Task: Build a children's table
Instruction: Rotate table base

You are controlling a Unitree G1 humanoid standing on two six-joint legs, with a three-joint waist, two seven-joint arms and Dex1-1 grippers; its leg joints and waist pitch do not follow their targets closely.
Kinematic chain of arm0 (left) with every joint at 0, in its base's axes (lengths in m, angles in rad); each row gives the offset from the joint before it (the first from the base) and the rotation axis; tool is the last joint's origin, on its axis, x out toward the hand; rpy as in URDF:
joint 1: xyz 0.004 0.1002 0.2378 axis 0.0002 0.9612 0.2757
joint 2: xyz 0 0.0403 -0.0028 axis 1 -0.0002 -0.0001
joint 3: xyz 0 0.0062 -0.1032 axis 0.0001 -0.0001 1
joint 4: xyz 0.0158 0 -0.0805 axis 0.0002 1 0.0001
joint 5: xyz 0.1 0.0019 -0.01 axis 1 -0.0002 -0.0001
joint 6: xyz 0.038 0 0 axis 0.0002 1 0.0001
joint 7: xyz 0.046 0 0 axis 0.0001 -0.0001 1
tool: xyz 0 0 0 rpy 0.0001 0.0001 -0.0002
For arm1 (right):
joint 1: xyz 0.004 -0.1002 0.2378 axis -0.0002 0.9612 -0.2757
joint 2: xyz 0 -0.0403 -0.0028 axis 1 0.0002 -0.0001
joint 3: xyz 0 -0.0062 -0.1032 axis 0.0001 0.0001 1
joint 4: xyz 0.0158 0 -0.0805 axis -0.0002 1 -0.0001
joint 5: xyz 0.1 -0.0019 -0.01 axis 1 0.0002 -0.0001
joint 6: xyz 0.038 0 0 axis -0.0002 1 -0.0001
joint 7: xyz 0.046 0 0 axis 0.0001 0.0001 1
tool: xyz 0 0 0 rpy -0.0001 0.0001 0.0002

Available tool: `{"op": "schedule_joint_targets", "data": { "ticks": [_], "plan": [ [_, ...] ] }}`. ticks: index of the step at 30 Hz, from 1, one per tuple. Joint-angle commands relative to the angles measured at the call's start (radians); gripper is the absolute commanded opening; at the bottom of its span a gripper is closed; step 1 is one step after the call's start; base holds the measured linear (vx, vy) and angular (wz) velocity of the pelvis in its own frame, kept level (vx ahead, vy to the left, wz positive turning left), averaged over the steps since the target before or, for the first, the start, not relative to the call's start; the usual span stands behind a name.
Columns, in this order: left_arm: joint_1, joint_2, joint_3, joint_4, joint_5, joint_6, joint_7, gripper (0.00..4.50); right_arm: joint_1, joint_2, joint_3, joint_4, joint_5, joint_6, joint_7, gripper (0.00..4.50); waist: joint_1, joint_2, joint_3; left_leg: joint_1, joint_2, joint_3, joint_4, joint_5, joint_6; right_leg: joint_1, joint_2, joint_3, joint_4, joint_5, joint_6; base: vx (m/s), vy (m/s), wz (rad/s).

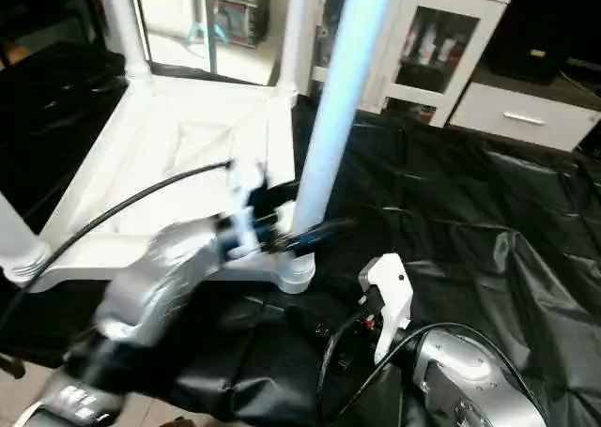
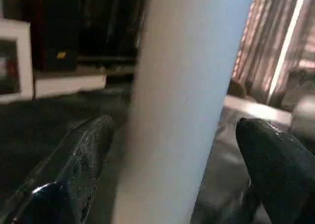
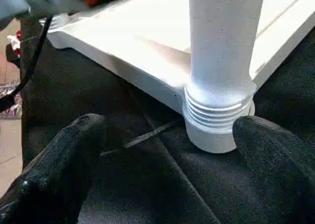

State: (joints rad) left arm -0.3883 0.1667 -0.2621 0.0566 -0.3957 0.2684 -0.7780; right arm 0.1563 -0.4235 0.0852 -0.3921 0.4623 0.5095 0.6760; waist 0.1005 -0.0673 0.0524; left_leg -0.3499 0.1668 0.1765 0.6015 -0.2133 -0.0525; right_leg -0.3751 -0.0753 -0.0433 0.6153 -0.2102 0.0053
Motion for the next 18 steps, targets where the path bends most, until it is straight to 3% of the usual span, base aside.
{"op": "schedule_joint_targets", "data": {
  "ticks": [1, 6, 8, 9, 11, 13, 14, 16, 18],
  "plan": [
    [0.009, 0.014, 0.018, -0.039, 0.006, 0.019, -0.01, 4.41, -0.017, -0.007, -0.015, -0.008, 0.002, -0.006, -0.001, 4.5, 0.002, -0.002, -0.05, 0.005, 0.068, -0.027, -0.083, -0.145, 0.007, 0.033, -0.075, 0.046, -0.066, -0.105, -0.169, 0.0, 0.0, 0.0],
    [0.079, 0.108, 0.078, -0.096, -0.005, 0.038, -0.024, 4.41, -0.026, -0.007, -0.014, -0.006, 0.004, -0.005, 0.0, 4.5, -0.001, 0.004, -0.048, 0.006, 0.068, -0.025, -0.085, -0.158, 0.003, 0.031, -0.073, 0.046, -0.066, -0.108, -0.175, 0.0, 0.0, 0.0],
    [0.149, 0.205, 0.107, -0.163, -0.012, 0.051, -0.065, 4.41, -0.018, -0.016, -0.022, -0.008, 0.005, -0.01, 0.006, 4.5, 0.001, 0.025, -0.048, 0.008, 0.068, -0.028, -0.09, -0.181, -0.01, 0.03, -0.073, 0.047, -0.065, -0.12, -0.173, 0.0, 0.0, 0.0],
    [0.157, 0.217, 0.11, -0.171, -0.011, 0.051, -0.07, 4.41, -0.016, -0.017, -0.023, -0.008, 0.005, -0.011, 0.007, 4.5, 0.0, 0.02, -0.049, 0.009, 0.07, -0.029, -0.09, -0.188, -0.012, 0.03, -0.072, 0.046, -0.066, -0.116, -0.171, 0.0, 0.0, 0.0],
    [0.205, 0.302, 0.126, -0.198, 0.012, 0.047, -0.109, 4.41, -0.014, -0.027, -0.03, -0.008, 0.0, -0.017, 0.009, 4.5, -0.008, 0.022, -0.045, 0.008, 0.064, -0.026, -0.092, -0.214, -0.016, 0.027, -0.065, 0.046, -0.067, -0.133, -0.164, 0.0, 0.0, 0.0],
    [0.22, 0.34, 0.126, -0.205, 0.023, 0.048, -0.131, 4.41, -0.015, -0.035, -0.036, -0.006, -0.002, -0.02, 0.013, 4.5, -0.01, 0.032, -0.043, 0.01, 0.064, -0.027, -0.094, -0.244, -0.023, 0.024, -0.066, 0.047, -0.071, -0.175, -0.162, 0.0, 0.0, 0.0],
    [0.214, 0.393, 0.114, -0.192, 0.052, 0.049, -0.165, 4.41, -0.023, -0.051, -0.045, -0.014, 0.0, -0.02, 0.023, 4.5, -0.006, 0.05, -0.043, 0.015, 0.064, -0.029, -0.096, -0.269, -0.033, 0.019, -0.067, 0.048, -0.072, -0.198, -0.162, 0.0, 0.0, 0.0],
    [0.203, 0.417, 0.098, -0.176, 0.083, 0.037, -0.177, 4.41, -0.028, -0.056, -0.047, -0.018, 0.0, -0.018, 0.026, 4.5, -0.008, 0.04, -0.041, 0.014, 0.064, -0.029, -0.099, -0.288, -0.037, 0.022, -0.065, 0.048, -0.075, -0.219, -0.152, 0.0, 0.0, 0.0],
    [0.182, 0.429, 0.073, -0.156, 0.108, 0.038, -0.188, 4.41, -0.031, -0.065, -0.048, -0.02, -0.001, -0.018, 0.033, 4.5, -0.008, 0.043, -0.041, 0.015, 0.064, -0.028, -0.098, -0.287, -0.037, 0.02, -0.067, 0.049, -0.077, -0.221, -0.154, 0.0, 0.0, 0.0]
  ]
}}
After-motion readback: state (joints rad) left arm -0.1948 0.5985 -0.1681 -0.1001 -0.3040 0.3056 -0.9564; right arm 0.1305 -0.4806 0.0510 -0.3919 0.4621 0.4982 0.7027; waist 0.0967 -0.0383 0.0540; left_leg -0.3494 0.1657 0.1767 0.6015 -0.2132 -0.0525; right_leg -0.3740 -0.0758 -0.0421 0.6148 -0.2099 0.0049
